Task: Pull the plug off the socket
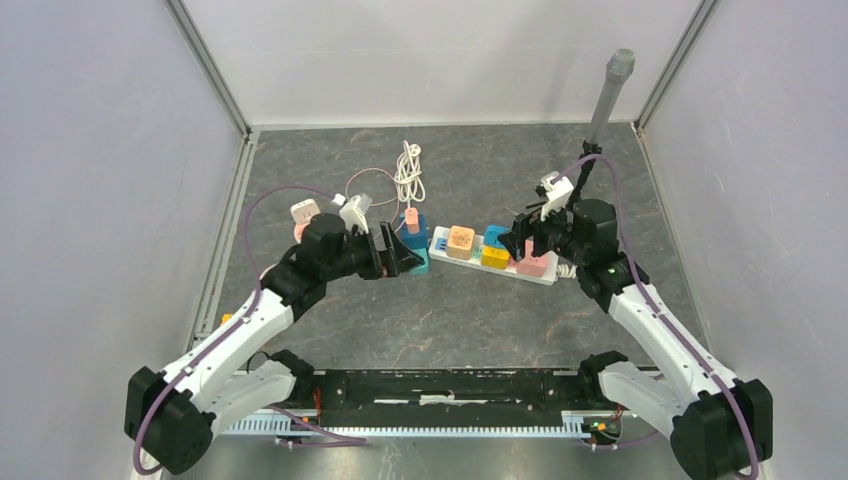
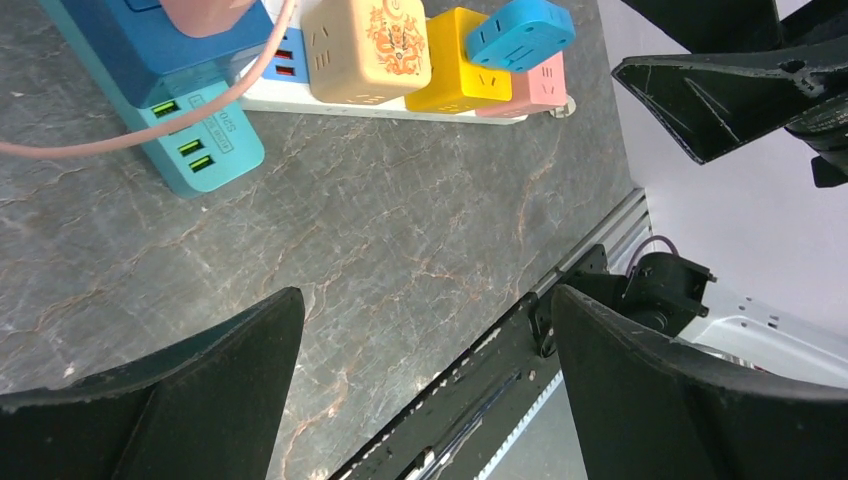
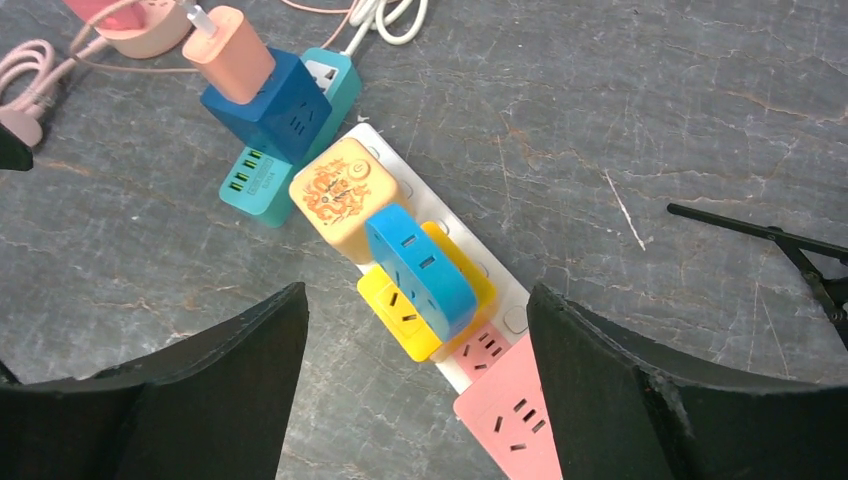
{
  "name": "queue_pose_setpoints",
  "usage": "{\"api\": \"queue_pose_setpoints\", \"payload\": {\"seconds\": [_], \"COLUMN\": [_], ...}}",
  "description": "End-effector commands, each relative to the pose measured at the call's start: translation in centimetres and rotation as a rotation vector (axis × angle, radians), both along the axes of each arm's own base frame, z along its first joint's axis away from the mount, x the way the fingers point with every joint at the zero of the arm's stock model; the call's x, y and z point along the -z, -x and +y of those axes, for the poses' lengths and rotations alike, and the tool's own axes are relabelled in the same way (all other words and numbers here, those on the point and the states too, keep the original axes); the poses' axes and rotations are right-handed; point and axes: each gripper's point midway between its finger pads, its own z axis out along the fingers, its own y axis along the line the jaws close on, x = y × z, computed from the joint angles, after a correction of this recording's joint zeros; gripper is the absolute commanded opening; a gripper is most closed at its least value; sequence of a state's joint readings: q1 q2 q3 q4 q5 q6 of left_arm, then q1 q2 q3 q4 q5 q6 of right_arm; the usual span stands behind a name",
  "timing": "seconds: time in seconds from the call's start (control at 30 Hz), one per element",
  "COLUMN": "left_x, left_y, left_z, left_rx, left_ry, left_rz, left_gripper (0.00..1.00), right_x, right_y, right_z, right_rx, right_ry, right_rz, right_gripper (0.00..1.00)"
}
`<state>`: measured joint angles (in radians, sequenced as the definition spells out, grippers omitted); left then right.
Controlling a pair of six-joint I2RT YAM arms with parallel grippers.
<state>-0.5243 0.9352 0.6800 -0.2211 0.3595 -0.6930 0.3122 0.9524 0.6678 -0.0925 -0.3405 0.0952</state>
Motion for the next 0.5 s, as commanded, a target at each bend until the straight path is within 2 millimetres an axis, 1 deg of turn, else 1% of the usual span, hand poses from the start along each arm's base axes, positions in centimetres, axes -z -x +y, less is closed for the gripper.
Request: {"api": "queue_pose_setpoints", "payload": {"seconds": [0.0,0.13,0.23,0.3,0.37,0.47], "left_x": [-2.2,-1.7,-1.3,-1.1,-0.7,-0.1], "left_y": [-1.6,-2.1,-2.2,-2.2,-2.2,-2.2], "left_z": [-2.1,-3.1,-3.9,-4.7,-5.7,-7.6], "left_rx": [-0.033,-0.041,-0.039,-0.028,-0.017,0.002], "left_ry": [0.065,0.042,0.03,0.03,0.027,0.009], "left_rz": [-0.037,-0.025,-0.014,-0.01,-0.003,0.017], "left_gripper": [0.98,0.96,0.94,0.94,0.93,0.88], "right_x": [0.3,1.0,1.4,1.3,1.7,2.6], "right_y": [-1.2,-1.0,-0.8,-1.3,-1.9,-2.2], "right_z": [0.6,1.6,2.3,2.7,2.9,3.0], "right_rx": [-0.052,-0.163,-0.218,-0.236,-0.249,-0.27], "right_ry": [0.049,0.09,0.095,0.098,0.117,0.143], "right_rz": [-0.072,-0.071,-0.03,-0.009,0.019,0.058], "right_gripper": [0.82,0.76,0.75,0.74,0.7,0.61]}}
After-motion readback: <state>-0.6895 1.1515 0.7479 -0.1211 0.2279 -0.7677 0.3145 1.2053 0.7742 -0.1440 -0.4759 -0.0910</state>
